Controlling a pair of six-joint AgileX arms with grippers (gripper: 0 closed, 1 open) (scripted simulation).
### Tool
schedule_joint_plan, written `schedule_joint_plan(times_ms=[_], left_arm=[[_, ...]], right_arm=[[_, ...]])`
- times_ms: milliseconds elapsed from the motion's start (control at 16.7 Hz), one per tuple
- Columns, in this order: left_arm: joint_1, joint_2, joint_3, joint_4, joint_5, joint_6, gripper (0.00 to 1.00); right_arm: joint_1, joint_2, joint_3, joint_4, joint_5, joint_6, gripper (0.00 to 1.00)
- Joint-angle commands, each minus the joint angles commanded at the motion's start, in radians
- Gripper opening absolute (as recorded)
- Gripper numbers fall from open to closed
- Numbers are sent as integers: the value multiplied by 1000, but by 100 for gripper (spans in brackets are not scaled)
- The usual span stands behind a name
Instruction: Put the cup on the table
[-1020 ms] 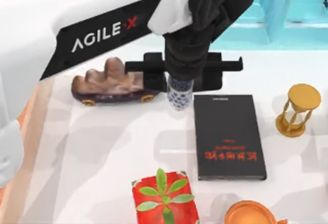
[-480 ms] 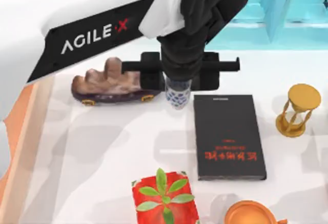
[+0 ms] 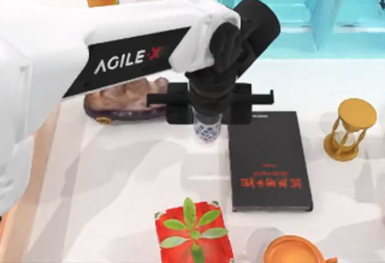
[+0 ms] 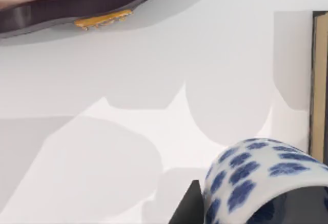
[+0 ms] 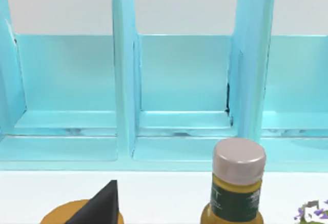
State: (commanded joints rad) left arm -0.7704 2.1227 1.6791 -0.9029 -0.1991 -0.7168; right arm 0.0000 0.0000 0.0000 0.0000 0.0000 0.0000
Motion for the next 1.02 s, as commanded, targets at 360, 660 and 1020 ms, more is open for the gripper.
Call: schedule_joint_plan(times_ms=[360,660,1020], left_arm=[[0,0,0,0,0,0,23],[0,0,0,0,0,0,60],[0,0,0,0,0,0,100]], right_arm=[[0,0,0,0,0,0,100],[0,0,0,0,0,0,100],[0,0,0,0,0,0,100]])
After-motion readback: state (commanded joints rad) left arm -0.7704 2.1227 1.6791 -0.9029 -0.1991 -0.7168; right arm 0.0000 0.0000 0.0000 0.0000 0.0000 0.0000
